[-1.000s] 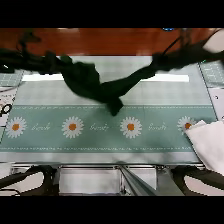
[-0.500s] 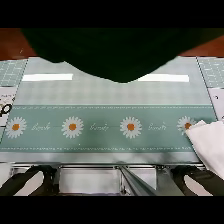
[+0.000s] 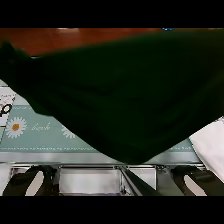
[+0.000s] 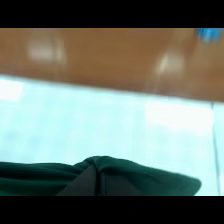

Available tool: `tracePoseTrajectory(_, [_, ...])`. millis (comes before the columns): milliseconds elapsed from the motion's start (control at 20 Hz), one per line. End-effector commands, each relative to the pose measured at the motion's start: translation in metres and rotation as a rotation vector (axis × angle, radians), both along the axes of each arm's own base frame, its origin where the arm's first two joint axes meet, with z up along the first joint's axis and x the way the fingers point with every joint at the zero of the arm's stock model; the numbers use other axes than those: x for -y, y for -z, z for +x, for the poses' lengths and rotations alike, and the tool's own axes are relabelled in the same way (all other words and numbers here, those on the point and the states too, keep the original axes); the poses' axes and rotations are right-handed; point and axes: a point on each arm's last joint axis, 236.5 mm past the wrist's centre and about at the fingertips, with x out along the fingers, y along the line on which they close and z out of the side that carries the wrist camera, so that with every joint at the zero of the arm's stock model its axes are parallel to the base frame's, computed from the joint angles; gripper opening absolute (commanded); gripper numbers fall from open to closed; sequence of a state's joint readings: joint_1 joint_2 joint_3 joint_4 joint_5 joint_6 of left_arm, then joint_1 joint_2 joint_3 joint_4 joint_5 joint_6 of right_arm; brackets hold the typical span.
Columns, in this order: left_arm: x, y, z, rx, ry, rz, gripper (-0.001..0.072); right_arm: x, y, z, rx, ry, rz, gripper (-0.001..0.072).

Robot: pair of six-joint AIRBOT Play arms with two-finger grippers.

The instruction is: Fold the shirts.

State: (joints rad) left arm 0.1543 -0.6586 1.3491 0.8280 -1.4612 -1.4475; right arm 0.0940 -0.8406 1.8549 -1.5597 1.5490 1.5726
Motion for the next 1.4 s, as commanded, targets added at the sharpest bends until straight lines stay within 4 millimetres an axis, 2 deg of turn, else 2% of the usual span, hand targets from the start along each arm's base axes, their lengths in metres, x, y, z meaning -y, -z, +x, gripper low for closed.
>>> tracePoseTrajectory(0, [-0.001, 0.122, -0.014, -0.217, 0.006, -0.001, 0.0024, -0.025, 0.080, 0.030, -0.191, -0.057, 0.064, 0.0021])
tracePoseTrajectory(150, [-0.008, 0.250, -0.004, -0.402, -0.090, -0.047, 0.0024, -0.045, 0.153, 0.088, -0.328, -0.098, 0.095, 0.0021])
tracePoseTrajectory(200, [-0.017, 0.279, 0.007, -0.411, -0.170, -0.068, 0.0024, -0.049, 0.170, 0.111, -0.349, -0.098, 0.107, 0.0021])
tracePoseTrajectory(250, [-0.025, 0.293, 0.022, -0.394, -0.253, -0.110, 0.0024, -0.053, 0.186, 0.138, -0.347, -0.085, 0.129, 0.0021])
tracePoseTrajectory(350, [-0.041, 0.301, 0.055, -0.317, -0.364, -0.136, 0.0024, -0.067, 0.215, 0.184, -0.350, -0.075, 0.213, 0.0021])
tracePoseTrajectory(450, [-0.051, 0.313, 0.076, -0.325, -0.409, -0.119, 0.0025, -0.092, 0.249, 0.215, -0.415, -0.099, 0.320, 0.0022])
tracePoseTrajectory(550, [-0.047, 0.334, 0.084, -0.416, -0.400, -0.121, 0.0037, -0.109, 0.277, 0.237, -0.472, -0.107, 0.402, 0.0022])
tracePoseTrajectory(600, [-0.045, 0.343, 0.087, -0.462, -0.390, -0.119, 0.0189, -0.110, 0.289, 0.244, -0.501, -0.084, 0.437, 0.0035])
tracePoseTrajectory(650, [-0.045, 0.348, 0.091, -0.497, -0.381, -0.121, 0.0367, -0.105, 0.301, 0.248, -0.540, -0.040, 0.473, 0.0256])
tracePoseTrajectory(700, [-0.050, 0.346, 0.095, -0.531, -0.362, -0.117, 0.0506, -0.097, 0.308, 0.246, -0.577, -0.014, 0.488, 0.0411])
tracePoseTrajectory(750, [-0.061, 0.337, 0.100, -0.550, -0.350, -0.118, 0.0504, -0.081, 0.309, 0.241, -0.611, 0.007, 0.483, 0.0412])
tracePoseTrajectory(800, [-0.080, 0.319, 0.109, -0.545, -0.368, -0.145, 0.0504, -0.058, 0.309, 0.231, -0.655, 0.040, 0.470, 0.0412])
tracePoseTrajectory(850, [-0.103, 0.299, 0.117, -0.516, -0.405, -0.165, 0.0504, -0.024, 0.314, 0.213, -0.720, 0.114, 0.430, 0.0411])
tracePoseTrajectory(900, [-0.130, 0.279, 0.122, -0.474, -0.459, -0.181, 0.0504, 0.015, 0.321, 0.190, -0.791, 0.188, 0.344, 0.0412])
tracePoseTrajectory(950, [-0.154, 0.266, 0.121, -0.441, -0.515, -0.192, 0.0504, 0.061, 0.330, 0.159, -0.881, 0.296, 0.228, 0.0412])
tracePoseTrajectory(1000, [-0.173, 0.260, 0.116, -0.430, -0.571, -0.208, 0.0504, 0.098, 0.338, 0.128, -0.952, 0.428, 0.148, 0.0412])
tracePoseTrajectory(1050, [-0.182, 0.266, 0.106, -0.465, -0.624, -0.251, 0.0504, 0.115, 0.348, 0.105, -0.986, 0.493, 0.119, 0.0412])
tracePoseTrajectory(1100, [-0.174, 0.282, 0.092, -0.557, -0.649, -0.334, 0.0504, 0.114, 0.362, 0.093, -0.988, 0.493, 0.134, 0.0412])
tracePoseTrajectory(1200, [-0.136, 0.314, 0.070, -0.694, -0.554, -0.445, 0.0504, 0.092, 0.400, 0.077, -0.946, 0.442, 0.209, 0.0412])
tracePoseTrajectory(1250, [-0.124, 0.317, 0.071, -0.675, -0.493, -0.484, 0.0504, 0.070, 0.415, 0.069, -0.932, 0.386, 0.276, 0.0412])
tracePoseTrajectory(1350, [-0.112, 0.307, 0.088, -0.593, -0.461, -0.603, 0.0504, 0.028, 0.429, 0.055, -0.919, 0.287, 0.407, 0.0411])
